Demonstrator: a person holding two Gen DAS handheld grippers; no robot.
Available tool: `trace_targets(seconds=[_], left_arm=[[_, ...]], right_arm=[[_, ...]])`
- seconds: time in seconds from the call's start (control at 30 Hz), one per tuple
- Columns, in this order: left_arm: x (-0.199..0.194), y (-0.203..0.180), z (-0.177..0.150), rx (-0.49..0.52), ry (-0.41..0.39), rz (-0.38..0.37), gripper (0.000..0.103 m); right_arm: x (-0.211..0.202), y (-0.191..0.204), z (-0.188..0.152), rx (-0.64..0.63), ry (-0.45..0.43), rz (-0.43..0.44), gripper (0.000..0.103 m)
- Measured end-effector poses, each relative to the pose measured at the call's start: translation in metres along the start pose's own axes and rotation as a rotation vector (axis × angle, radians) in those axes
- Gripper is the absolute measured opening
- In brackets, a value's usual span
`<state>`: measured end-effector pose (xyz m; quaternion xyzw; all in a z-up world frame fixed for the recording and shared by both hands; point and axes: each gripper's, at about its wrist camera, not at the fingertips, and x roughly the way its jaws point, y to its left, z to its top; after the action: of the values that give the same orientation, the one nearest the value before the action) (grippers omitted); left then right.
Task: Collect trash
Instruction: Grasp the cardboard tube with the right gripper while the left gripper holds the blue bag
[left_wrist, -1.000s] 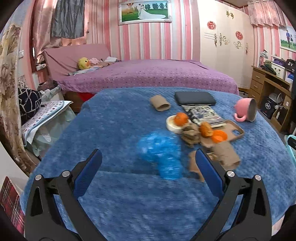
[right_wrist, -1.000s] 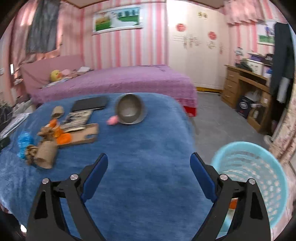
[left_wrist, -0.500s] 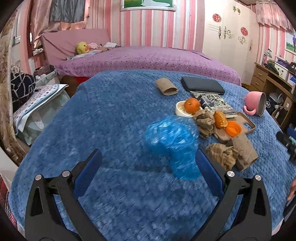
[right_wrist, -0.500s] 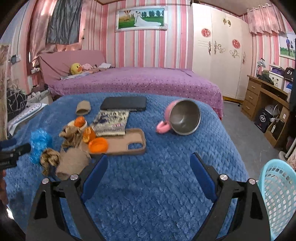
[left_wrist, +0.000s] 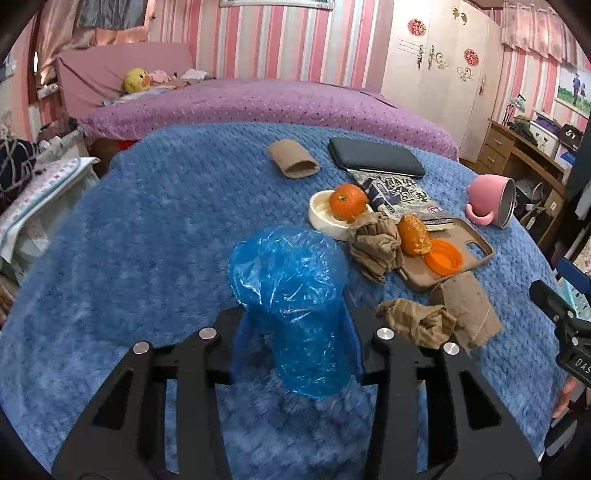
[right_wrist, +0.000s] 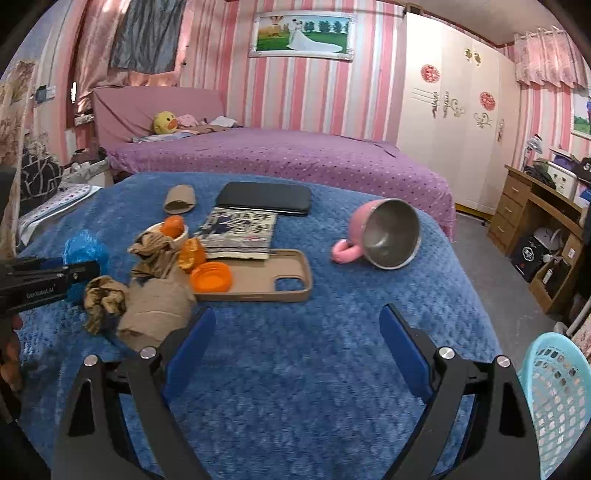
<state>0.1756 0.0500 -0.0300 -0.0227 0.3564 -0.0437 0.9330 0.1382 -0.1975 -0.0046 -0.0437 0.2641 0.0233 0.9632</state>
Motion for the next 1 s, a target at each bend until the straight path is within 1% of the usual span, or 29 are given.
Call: trace_targets(seconds=[0.07, 0.3, 0.4, 0.57, 0.63, 0.7, 0.77, 0.87, 1.0], left_arm=[[-0.010, 0.005, -0.004, 0.003, -0.009, 0.029, 0.041], [-0.032, 0.031, -0.015, -0.045, -0.028, 0.078, 0.041], [-0.033, 0.037, -0.015, -0.064, -0.033, 0.084, 0.041], [-0.030, 0.037, -0.015, -0.065, -0.028, 0.084, 0.041], [-0.031, 0.032, -0.015, -0.046, -0.032, 0.086, 0.041], [-0.032, 0.028, -0.015, -0.035, -0.035, 0.092, 0.041], [-0.034, 0.026, -0.014, -0.031, -0.040, 0.091, 0.041], [-0.037, 0.024, -0.011, -0.039, -0.047, 0.085, 0.041], [-0.042, 0.017, -0.007, -0.057, -0.065, 0.073, 0.041]], right_arm=[[-0.002, 0.009, 0.000, -0.015, -0.002, 0.023, 0.089], [-0.002, 0.039, -0.004, -0.042, 0.019, 0.107, 0.089], [0.002, 0.055, -0.007, -0.052, 0.049, 0.147, 0.088], [0.014, 0.082, -0.009, -0.110, 0.095, 0.171, 0.087], [0.022, 0.087, -0.010, -0.112, 0.131, 0.185, 0.075], [0.032, 0.087, -0.011, -0.105, 0.179, 0.209, 0.049], [0.035, 0.084, -0.011, -0.088, 0.191, 0.241, 0.046], [0.032, 0.077, -0.011, -0.066, 0.173, 0.285, 0.043], [0.024, 0.067, -0.011, -0.055, 0.139, 0.281, 0.043]])
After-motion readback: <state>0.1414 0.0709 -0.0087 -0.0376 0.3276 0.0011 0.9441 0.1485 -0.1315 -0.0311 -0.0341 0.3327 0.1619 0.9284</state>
